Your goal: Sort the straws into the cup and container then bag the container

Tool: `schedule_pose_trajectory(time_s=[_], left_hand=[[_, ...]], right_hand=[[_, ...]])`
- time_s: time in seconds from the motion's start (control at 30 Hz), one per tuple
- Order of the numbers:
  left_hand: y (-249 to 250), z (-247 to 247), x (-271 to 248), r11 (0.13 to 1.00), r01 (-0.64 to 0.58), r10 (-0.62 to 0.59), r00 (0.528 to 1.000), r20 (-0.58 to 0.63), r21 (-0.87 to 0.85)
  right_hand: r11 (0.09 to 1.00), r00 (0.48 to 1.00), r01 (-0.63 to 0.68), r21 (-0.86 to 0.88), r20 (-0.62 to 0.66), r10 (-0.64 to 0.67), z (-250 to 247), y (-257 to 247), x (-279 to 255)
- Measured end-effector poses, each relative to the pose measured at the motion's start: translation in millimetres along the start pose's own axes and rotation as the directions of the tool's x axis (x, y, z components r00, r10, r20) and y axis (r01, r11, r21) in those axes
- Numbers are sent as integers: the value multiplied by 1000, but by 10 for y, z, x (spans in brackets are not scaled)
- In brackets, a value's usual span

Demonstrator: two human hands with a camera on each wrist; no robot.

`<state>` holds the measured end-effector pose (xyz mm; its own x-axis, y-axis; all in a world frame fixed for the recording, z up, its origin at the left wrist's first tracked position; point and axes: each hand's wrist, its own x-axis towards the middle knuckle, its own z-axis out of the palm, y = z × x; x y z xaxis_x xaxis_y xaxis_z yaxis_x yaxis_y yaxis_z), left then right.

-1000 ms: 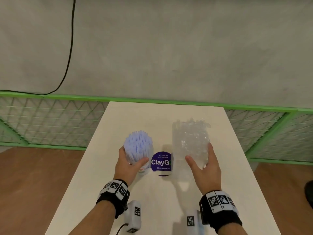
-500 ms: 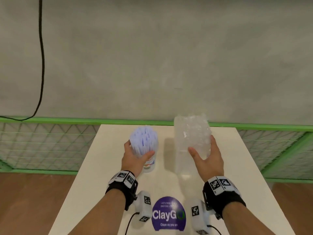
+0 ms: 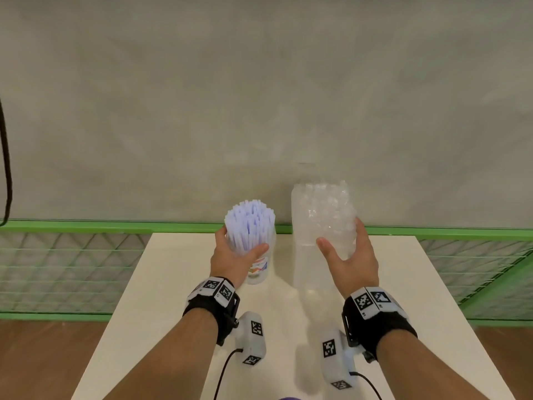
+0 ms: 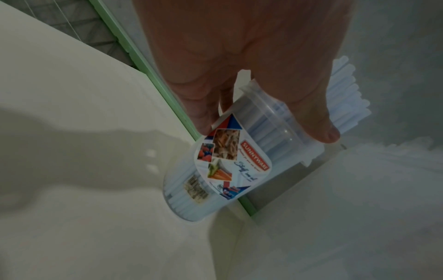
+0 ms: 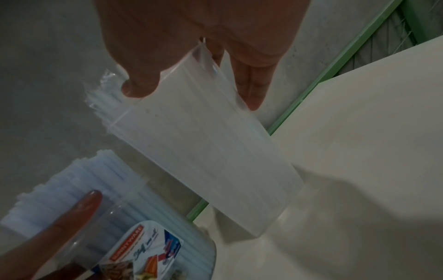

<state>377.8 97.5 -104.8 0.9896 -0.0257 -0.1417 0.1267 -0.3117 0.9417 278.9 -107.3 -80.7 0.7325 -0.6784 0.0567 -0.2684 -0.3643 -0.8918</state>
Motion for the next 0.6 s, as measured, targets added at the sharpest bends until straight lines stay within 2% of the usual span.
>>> schedule_pose_trajectory(time_s=[0.3, 0.6], left_hand=[[49, 58, 228, 1000, 7, -7, 1000, 27, 15], [119, 18, 244, 1000, 21, -23, 998, 57, 19]], right_hand=[[1000, 1000, 10, -5, 17, -10, 90, -31, 154], [1000, 999, 10, -5, 45, -10, 72, -88, 180]])
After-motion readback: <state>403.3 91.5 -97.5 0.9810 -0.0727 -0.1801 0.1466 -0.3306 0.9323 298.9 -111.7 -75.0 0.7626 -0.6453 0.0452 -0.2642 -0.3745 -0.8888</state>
